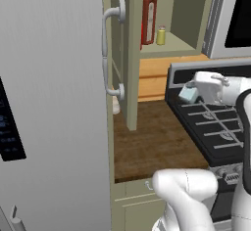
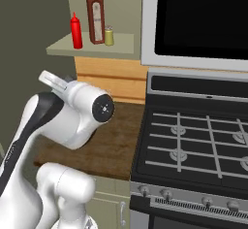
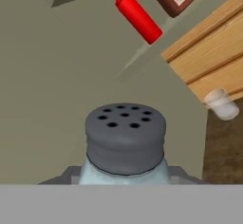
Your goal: Put the shaker and condiment bottle from the counter next to their counterparts in the cabinet.
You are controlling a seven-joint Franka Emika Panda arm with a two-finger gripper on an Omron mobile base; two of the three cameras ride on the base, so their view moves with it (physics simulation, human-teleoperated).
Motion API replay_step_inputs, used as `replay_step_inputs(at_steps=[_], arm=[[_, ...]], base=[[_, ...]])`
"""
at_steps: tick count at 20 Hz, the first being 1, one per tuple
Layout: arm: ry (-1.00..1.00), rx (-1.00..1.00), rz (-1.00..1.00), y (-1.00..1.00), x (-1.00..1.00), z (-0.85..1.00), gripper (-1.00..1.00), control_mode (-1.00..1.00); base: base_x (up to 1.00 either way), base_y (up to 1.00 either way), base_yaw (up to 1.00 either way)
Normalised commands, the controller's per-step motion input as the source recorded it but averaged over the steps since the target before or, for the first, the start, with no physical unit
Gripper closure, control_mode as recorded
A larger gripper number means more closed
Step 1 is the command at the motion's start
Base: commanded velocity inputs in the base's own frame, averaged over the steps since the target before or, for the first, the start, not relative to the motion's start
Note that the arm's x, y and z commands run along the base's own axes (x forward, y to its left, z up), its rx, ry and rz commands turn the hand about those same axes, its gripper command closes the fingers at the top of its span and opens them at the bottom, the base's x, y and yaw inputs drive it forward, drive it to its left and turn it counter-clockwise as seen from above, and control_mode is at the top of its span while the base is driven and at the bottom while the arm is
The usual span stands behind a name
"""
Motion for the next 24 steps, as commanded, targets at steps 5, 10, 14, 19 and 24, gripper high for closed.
replay_step_inputs(at_steps=[5, 10, 14, 19, 24], arm=[[0.02, -0.18, 0.00, -0.05, 0.00, 0.39, 1.00, -1.00], [0.00, -0.25, 0.00, -0.04, 0.00, 0.26, 1.00, -1.00], [-0.03, -0.22, 0.00, -0.01, 0.00, 0.36, 1.00, -1.00], [-0.09, -0.22, 0.00, 0.00, 0.01, 0.23, 1.00, -1.00], [-0.12, -0.19, -0.01, 0.00, 0.04, 0.03, 1.00, -1.00]], base=[[0.00, 0.00, 0.00], [0.00, 0.00, 0.00], [0.00, 0.00, 0.00], [0.00, 0.00, 0.00], [0.00, 0.00, 0.00]])
